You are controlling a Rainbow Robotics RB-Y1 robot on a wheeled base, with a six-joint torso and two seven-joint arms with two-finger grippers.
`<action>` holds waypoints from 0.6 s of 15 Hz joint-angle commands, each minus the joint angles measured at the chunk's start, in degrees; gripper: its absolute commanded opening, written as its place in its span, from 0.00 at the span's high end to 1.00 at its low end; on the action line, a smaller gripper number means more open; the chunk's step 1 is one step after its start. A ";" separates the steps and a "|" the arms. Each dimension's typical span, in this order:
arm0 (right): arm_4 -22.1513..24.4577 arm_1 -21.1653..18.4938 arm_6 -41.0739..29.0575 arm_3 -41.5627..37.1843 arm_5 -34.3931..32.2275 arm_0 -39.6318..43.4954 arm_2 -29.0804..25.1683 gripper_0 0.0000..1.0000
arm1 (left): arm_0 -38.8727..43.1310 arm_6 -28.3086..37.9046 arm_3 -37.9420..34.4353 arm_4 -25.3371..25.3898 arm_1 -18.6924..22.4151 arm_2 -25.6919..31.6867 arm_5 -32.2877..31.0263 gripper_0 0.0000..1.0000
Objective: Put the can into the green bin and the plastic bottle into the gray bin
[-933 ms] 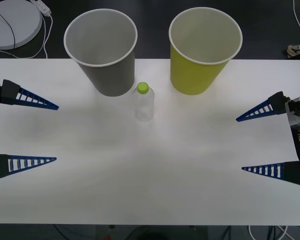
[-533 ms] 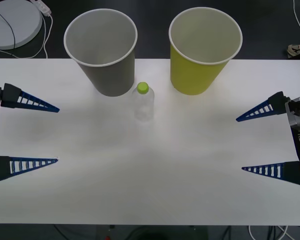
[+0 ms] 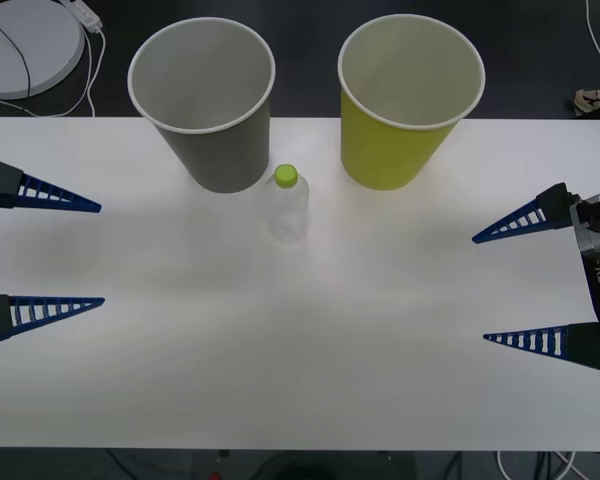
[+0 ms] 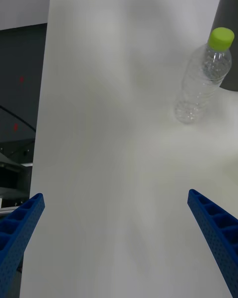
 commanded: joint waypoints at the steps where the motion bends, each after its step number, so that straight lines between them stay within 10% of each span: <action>1: 0.00 0.00 0.00 0.00 0.00 -0.01 0.00 0.00 | 2.07 -1.24 -0.17 -0.04 -0.19 -2.00 4.93 0.00; 9: 0.00 0.00 0.00 0.00 0.00 -0.01 0.00 0.00 | 7.17 -8.45 -0.34 -0.04 -5.20 -7.01 16.79 0.00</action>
